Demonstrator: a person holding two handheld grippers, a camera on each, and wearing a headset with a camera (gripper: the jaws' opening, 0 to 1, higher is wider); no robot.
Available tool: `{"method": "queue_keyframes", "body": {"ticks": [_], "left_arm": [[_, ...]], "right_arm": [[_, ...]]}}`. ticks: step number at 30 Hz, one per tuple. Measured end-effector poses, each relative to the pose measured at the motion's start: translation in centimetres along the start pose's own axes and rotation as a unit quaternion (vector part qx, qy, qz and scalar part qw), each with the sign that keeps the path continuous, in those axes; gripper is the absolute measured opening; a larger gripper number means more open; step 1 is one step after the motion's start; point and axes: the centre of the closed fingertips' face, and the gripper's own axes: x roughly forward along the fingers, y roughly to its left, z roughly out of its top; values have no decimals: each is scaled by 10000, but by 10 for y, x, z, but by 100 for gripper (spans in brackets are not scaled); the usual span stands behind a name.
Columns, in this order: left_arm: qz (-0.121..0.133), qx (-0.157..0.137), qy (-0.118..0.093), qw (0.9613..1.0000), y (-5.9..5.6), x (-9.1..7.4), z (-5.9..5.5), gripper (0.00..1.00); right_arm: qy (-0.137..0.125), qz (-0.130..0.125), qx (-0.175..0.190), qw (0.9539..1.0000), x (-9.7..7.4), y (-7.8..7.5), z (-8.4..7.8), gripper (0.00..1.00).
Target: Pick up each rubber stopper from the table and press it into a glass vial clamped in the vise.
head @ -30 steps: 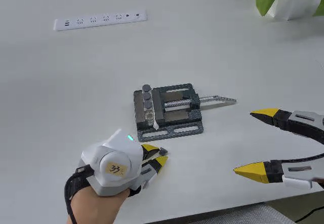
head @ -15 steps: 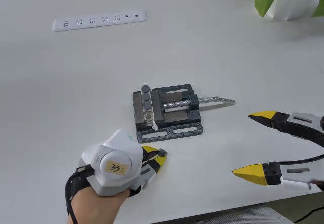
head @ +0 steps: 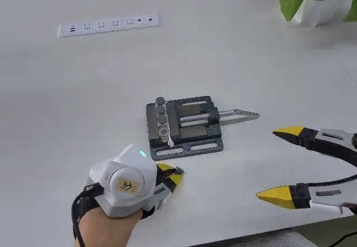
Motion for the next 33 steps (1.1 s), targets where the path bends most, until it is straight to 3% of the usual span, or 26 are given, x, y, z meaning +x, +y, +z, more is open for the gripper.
{"method": "queue_keyframes", "body": {"ticks": [8,12,25,33], "left_arm": [[-105,96,33,9999,-2,0,0,4],[-215,141,-106,9996,-6,-3,4,4],[-568,309,-657,9957,-12,-29,36,4],[-796,433,-1081,9900,-19,-61,66,4]], "right_arm": [[82,92,-18,9999,5,3,-5,73],[102,140,-33,9998,6,5,-7,73],[61,252,-147,9996,8,13,7,72],[-92,367,-304,9988,9,22,39,71]]}}
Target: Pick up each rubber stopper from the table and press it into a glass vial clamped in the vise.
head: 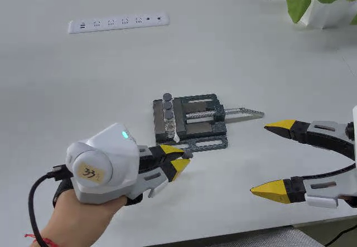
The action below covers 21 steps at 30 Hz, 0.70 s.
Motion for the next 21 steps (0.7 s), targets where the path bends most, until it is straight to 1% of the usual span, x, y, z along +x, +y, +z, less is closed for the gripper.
{"method": "queue_keyframes", "body": {"ticks": [3,5,6,7,8,10,11,12,13,15,17,18,21], "left_arm": [[-90,109,-144,9998,-3,-10,14,4],[-141,174,-223,9995,-6,-15,22,4],[-185,215,-285,9992,-8,-18,28,4],[-216,242,-326,9989,-11,-20,33,4],[-257,290,-393,9985,-15,-23,40,4],[-343,336,-473,9977,-23,-26,50,4],[-390,409,-528,9970,-28,-28,57,4],[-425,442,-554,9966,-31,-29,61,4],[-499,487,-602,9957,-36,-31,67,4],[-608,577,-641,9944,-42,-35,74,4],[-711,658,-668,9931,-48,-37,78,4],[-763,688,-680,9924,-51,-39,81,4],[-891,828,-686,9902,-57,-43,85,4]], "right_arm": [[-98,70,-27,9999,0,4,18,69],[-119,115,20,9999,0,5,27,66],[-135,144,38,9998,0,4,28,64],[-138,172,47,9997,0,4,31,62],[-198,229,23,9995,0,7,39,61],[-256,326,68,9991,0,11,47,58],[-242,429,114,9987,0,14,50,56],[-235,482,84,9985,1,16,55,54],[-244,558,-22,9981,1,20,62,51],[-201,753,-123,9969,1,28,72,47],[-154,893,-229,9956,1,34,79,43],[-125,1006,-325,9943,1,37,82,42],[-28,1204,-472,9916,0,44,90,35]]}}
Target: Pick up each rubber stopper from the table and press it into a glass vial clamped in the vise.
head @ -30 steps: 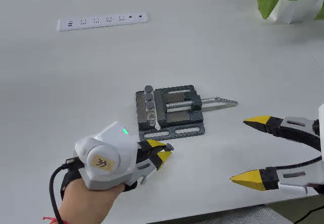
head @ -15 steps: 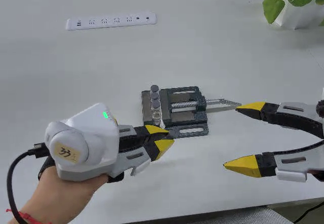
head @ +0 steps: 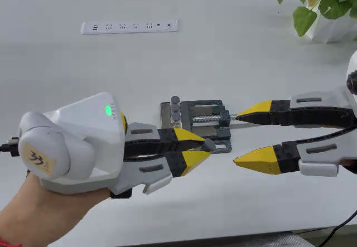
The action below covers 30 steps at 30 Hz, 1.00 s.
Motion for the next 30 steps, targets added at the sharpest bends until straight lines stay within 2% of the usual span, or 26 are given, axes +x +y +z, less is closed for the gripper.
{"method": "queue_keyframes", "body": {"ticks": [2,3,5,8,15,30], "left_arm": [[-95,79,29,9999,-4,-1,2,4],[-146,137,44,9998,-6,-1,3,4],[-218,189,50,9996,-9,-2,6,4],[-305,281,59,9991,-13,-4,9,4],[-459,416,53,9981,-20,-7,14,4],[-575,562,90,9967,-25,-8,17,4]], "right_arm": [[58,218,-51,9997,1,8,6,28],[82,234,-75,9997,2,8,7,26],[193,418,-258,9986,3,15,8,21],[351,577,-405,9969,8,22,12,19],[636,815,-701,9922,10,29,10,15],[820,990,-914,9875,12,37,12,8]]}}
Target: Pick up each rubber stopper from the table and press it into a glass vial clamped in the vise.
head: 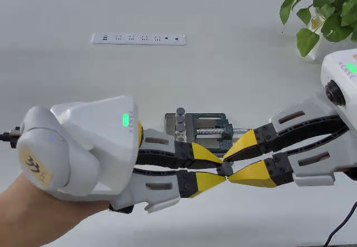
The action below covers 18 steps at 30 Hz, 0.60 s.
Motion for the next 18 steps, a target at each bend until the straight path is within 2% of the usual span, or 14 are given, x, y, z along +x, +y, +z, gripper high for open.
{"method": "queue_keyframes", "body": {"ticks": [18], "left_arm": [[-52,-46,-29,10000,-1,-1,0,4]], "right_arm": [[86,44,-250,9996,0,0,2,7]]}}
